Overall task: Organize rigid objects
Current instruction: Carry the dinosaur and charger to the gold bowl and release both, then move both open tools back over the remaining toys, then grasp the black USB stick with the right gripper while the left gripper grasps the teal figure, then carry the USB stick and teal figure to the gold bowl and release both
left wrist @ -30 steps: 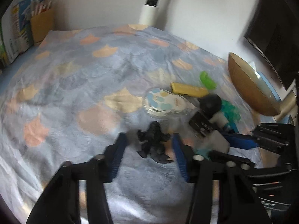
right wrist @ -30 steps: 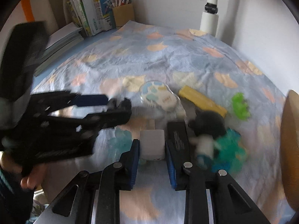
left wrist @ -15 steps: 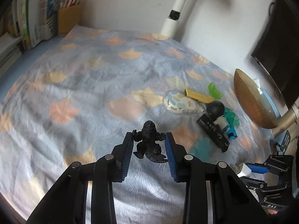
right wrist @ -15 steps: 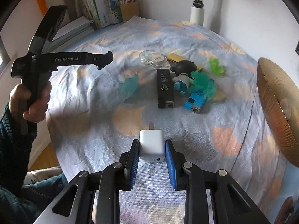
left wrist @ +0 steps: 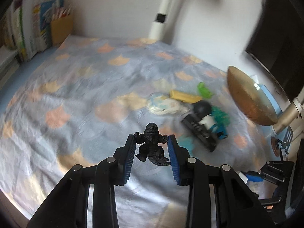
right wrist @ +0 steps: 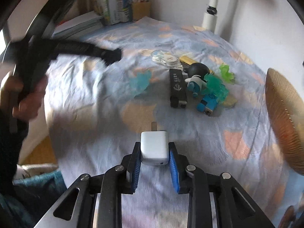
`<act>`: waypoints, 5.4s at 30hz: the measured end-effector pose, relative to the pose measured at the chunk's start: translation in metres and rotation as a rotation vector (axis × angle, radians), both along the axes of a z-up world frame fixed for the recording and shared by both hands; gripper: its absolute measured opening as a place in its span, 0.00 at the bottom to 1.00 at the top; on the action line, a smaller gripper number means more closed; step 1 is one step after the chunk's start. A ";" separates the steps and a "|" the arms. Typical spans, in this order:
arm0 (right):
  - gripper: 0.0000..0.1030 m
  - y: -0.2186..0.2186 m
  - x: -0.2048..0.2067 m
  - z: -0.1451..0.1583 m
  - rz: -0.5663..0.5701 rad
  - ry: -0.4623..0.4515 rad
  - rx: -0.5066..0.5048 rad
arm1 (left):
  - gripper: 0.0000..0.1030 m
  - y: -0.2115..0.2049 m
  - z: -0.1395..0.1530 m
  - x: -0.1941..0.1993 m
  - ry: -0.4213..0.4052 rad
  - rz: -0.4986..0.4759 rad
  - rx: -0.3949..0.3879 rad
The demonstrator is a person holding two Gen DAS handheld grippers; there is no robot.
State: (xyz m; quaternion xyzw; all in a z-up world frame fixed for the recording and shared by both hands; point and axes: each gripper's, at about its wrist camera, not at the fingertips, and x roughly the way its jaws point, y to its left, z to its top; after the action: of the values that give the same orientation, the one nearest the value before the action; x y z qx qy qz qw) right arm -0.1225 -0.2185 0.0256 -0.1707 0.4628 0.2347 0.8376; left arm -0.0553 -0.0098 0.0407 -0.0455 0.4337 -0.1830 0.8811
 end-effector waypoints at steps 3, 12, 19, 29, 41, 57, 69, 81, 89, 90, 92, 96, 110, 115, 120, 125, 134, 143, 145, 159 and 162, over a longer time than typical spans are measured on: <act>0.26 -0.015 -0.014 0.005 -0.004 -0.039 -0.048 | 0.30 -0.026 0.018 -0.001 -0.042 -0.052 0.019; 0.26 -0.123 -0.002 0.055 -0.294 -0.150 -0.005 | 0.31 -0.149 0.075 0.011 -0.174 -0.248 0.028; 0.26 -0.221 0.020 0.112 -0.551 -0.247 0.062 | 0.31 -0.228 0.087 0.029 -0.151 -0.260 -0.069; 0.26 -0.274 0.053 0.098 -0.676 -0.128 0.071 | 0.31 -0.279 0.029 0.039 0.000 -0.275 -0.022; 0.58 -0.267 0.046 0.113 -0.716 -0.182 0.113 | 0.84 -0.206 0.075 0.040 -0.097 -0.194 -0.181; 0.60 -0.117 0.021 0.105 -0.406 -0.219 0.109 | 0.84 -0.004 0.078 -0.009 -0.225 0.163 -0.096; 0.60 -0.047 0.024 0.010 -0.287 -0.068 0.124 | 0.84 0.014 -0.013 -0.004 -0.085 0.209 0.056; 0.38 -0.013 0.065 0.003 -0.192 0.057 0.138 | 0.77 -0.024 -0.003 -0.022 -0.049 -0.066 -0.073; 0.38 0.005 0.089 -0.009 -0.175 0.053 0.111 | 0.59 -0.026 -0.022 -0.012 0.027 -0.066 -0.089; 0.38 0.008 0.091 -0.010 -0.173 0.044 0.097 | 0.59 -0.026 -0.022 -0.011 0.030 -0.063 -0.087; 0.38 0.011 0.094 -0.012 -0.173 0.021 0.081 | 0.59 -0.028 -0.024 -0.009 0.033 -0.060 -0.082; 0.24 0.010 0.095 -0.012 -0.168 -0.001 0.077 | 0.59 -0.031 -0.027 -0.008 0.049 -0.060 -0.083; 0.24 -0.064 0.003 -0.002 -0.100 0.007 0.015 | 0.41 -0.070 -0.030 -0.011 0.044 -0.082 0.103; 0.29 -0.085 -0.004 0.001 -0.150 0.038 0.047 | 0.35 -0.067 -0.031 -0.010 0.039 -0.064 0.091; 0.31 -0.070 0.010 -0.003 -0.140 -0.005 0.024 | 0.36 -0.069 -0.031 -0.011 0.031 -0.069 0.110; 0.23 -0.056 0.011 -0.002 -0.086 -0.028 0.018 | 0.34 -0.078 -0.030 -0.016 0.007 -0.092 0.148; 0.23 -0.084 -0.030 0.008 -0.065 -0.082 0.010 | 0.34 -0.096 -0.002 -0.028 -0.061 -0.127 0.138; 0.23 -0.169 -0.027 0.083 -0.272 -0.236 0.054 | 0.34 -0.153 0.061 -0.022 -0.210 -0.213 0.106; 0.23 -0.182 -0.021 0.102 -0.323 -0.284 0.026 | 0.34 -0.172 0.082 -0.016 -0.256 -0.230 0.086; 0.23 -0.239 0.066 0.101 -0.610 -0.164 -0.138 | 0.34 -0.287 0.057 0.025 -0.191 -0.345 0.161; 0.23 -0.240 0.071 0.091 -0.620 -0.130 -0.165 | 0.36 -0.294 0.050 0.027 -0.166 -0.354 0.154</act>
State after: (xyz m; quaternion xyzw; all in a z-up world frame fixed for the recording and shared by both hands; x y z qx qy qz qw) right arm -0.0514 -0.4587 0.1161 -0.1036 0.4558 -0.0812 0.8803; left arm -0.0279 -0.3041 0.0902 0.1142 0.3734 -0.3043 0.8689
